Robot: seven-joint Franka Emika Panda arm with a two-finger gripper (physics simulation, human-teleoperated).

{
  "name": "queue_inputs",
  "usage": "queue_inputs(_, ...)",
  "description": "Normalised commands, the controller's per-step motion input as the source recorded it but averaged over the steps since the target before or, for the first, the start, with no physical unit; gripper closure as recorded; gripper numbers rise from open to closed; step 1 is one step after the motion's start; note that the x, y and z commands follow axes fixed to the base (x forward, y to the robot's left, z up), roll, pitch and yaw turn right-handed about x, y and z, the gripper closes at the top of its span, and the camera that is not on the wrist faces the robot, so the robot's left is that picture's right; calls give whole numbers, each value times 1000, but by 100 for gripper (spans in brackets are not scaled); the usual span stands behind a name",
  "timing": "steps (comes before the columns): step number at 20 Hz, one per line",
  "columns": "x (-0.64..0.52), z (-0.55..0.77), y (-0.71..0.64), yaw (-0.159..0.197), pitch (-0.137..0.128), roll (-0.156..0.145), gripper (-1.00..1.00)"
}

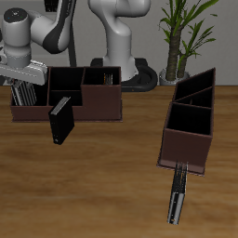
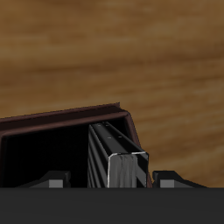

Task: Place the orange book into the back desk caddy's right compartment and place the right striped book into the back desk caddy's left compartment and place the black book into the back desk caddy's left compartment

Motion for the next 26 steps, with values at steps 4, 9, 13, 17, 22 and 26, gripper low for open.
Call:
queue_inputs(4,93,136,-104,-14,-8,-33,-100)
queue_inputs(9,85,172,133,18,-16,9,-100)
queue_inputs(13,207,259,585,53,-31,58,-100)
queue_inputs(17,266,144,667,66,-21,37,-100)
queue_inputs(22,328,86,637,51,-2,28,-100)
queue_inputs(26,334,165,436,-13,-19,-37,-100)
